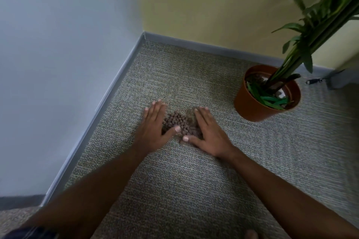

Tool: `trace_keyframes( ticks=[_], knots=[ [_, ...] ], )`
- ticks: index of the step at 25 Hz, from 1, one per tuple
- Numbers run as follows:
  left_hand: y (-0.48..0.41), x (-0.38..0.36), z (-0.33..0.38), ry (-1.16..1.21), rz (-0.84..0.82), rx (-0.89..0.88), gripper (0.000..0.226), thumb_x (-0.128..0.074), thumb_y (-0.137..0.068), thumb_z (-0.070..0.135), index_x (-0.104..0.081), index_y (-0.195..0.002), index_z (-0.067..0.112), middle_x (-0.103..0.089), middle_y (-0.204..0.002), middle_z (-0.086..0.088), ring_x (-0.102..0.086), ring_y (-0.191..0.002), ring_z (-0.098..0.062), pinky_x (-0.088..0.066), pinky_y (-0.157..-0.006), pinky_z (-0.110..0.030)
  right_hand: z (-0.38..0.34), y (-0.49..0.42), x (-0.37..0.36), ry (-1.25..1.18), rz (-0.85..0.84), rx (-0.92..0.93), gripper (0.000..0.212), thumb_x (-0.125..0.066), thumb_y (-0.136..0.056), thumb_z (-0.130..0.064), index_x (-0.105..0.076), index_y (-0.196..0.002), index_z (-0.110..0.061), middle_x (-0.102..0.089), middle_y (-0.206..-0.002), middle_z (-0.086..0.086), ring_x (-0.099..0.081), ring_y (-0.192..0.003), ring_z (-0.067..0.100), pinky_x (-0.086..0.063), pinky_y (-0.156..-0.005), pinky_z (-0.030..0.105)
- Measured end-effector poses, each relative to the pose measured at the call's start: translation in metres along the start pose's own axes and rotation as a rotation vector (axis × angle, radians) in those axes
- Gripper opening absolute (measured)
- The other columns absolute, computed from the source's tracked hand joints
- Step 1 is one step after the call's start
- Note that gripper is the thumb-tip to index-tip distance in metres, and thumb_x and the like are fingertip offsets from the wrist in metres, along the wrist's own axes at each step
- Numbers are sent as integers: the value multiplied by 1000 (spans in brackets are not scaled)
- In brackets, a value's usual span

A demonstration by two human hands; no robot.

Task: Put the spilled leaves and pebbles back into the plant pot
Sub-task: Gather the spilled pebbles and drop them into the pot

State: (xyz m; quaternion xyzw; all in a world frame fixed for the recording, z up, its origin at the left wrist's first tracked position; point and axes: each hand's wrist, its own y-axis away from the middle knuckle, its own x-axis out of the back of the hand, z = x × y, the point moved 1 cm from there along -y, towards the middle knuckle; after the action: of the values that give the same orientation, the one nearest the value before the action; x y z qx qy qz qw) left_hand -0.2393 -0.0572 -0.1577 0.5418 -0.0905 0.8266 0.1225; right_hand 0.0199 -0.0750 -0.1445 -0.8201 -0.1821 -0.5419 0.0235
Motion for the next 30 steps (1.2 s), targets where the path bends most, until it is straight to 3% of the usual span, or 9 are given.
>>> trace_keyframes(
  ticks=[4,8,12,15,18,21,24,27,30],
  knots=[
    [-7,-7,-8,-180,-140,-38,119,-16,-91,94,-3,-173,9,8,-183,-11,13,-170,-27,-2,-137,-57,8,13,-15,165,-67,15,138,-35,-82,-104,17,-173,-14,29,-180,9,29,-167,26,8,-137,52],
    [-10,-17,17,-172,-131,-49,117,-17,-93,93,-9,-173,9,1,-183,-11,9,-171,-26,-4,-137,-56,-6,6,-31,230,26,40,130,-32,-91,-97,9,-173,-6,18,-182,16,20,-170,30,7,-138,54],
    [-24,-19,49,-23,-192,-119,116,-10,-92,92,-3,-174,9,2,-183,-9,9,-171,-21,-4,-139,-49,-21,-11,-32,146,59,78,107,-44,-105,-70,3,-173,-2,11,-183,15,14,-171,29,-5,-139,54],
    [-27,-13,58,100,-226,-56,112,-23,-94,87,-6,-174,10,-4,-183,-8,2,-171,-21,-5,-139,-47,-23,-13,-24,87,20,59,112,-54,-102,-68,2,-174,-3,6,-184,15,8,-172,29,-8,-139,52],
    [-27,-4,54,225,-135,-36,98,-39,-97,80,-28,-170,15,-36,-175,-7,-30,-164,-24,-27,-134,-45,-20,-15,-5,47,20,34,133,-60,-81,-91,-9,-175,-12,-17,-183,10,-15,-170,27,-20,-137,51],
    [-23,12,48,260,-144,-83,81,-56,-92,78,-44,-157,31,-62,-148,4,-61,-134,-20,-52,-111,-44,-13,-16,14,7,12,-37,142,-74,-62,-95,-21,-172,-23,-33,-177,3,-32,-162,27,-32,-130,53],
    [-18,31,45,167,-222,-29,90,-76,-78,74,-51,-149,24,-62,-141,-1,-59,-132,-25,-53,-105,-44,-16,-13,24,35,-120,-60,148,-91,-57,-77,-18,-173,-20,-27,-179,3,-26,-160,32,-33,-128,54],
    [-11,37,41,100,-308,8,102,-95,-64,61,-56,-147,17,-60,-142,-6,-53,-136,-27,-49,-114,-47,-21,-12,24,-4,-102,-93,139,-103,-56,-46,-29,-169,-19,-38,-169,3,-36,-148,35,-43,-117,51],
    [-4,39,45,119,-284,31,85,-99,-67,34,-65,-142,12,-62,-132,-11,-58,-127,-29,-53,-108,-45,-33,-11,23,-110,-75,-156,124,-104,-60,-24,-39,-165,-19,-43,-157,11,-39,-144,36,-44,-117,49]
  ],
)
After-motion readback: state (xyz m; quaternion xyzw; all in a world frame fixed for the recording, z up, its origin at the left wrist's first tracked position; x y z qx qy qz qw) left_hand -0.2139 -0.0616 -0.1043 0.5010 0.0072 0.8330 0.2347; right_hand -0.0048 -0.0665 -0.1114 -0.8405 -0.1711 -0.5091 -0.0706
